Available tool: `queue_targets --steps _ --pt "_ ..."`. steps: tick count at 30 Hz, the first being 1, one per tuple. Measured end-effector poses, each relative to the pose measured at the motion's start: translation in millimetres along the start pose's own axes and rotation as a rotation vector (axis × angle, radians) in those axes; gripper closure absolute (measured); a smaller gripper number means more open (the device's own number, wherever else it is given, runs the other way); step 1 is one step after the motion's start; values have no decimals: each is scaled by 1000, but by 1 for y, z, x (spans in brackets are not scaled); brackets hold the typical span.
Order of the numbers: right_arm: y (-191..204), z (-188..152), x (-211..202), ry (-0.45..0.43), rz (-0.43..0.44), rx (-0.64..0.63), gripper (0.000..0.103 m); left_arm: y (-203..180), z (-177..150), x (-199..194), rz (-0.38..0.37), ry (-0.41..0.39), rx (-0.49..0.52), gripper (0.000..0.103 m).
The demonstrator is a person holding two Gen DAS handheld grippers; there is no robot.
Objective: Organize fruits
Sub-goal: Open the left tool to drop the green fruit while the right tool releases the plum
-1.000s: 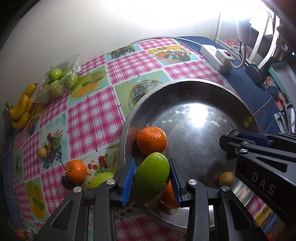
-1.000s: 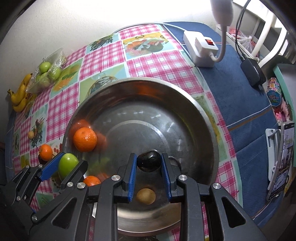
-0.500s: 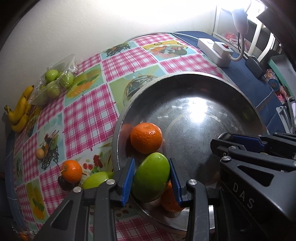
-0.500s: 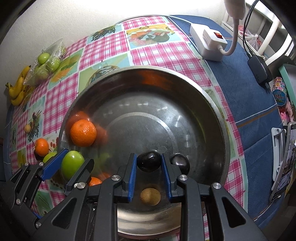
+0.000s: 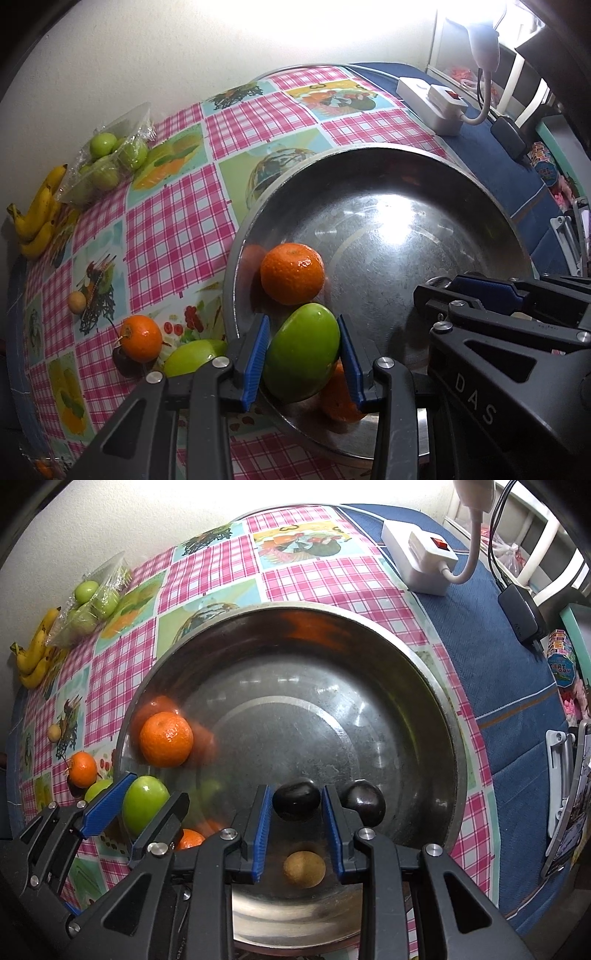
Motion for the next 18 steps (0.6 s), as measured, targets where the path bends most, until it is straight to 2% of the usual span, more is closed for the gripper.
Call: queue_targets --steps 5,18 --pt "1 1 -4 -10 1 -2 65 -3 2 -3 -25 -3 -4 60" --pt "-1 10 -43 -113 6 5 65 4 10 -30 -29 -45 -29 53"
Point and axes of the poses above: each gripper's, at about its wrist camera, not at the fingertips, and x roughly the way its jaws point, y to its left, z to its top, the point moved 10 cm from there along x, roughly the way its jaws point
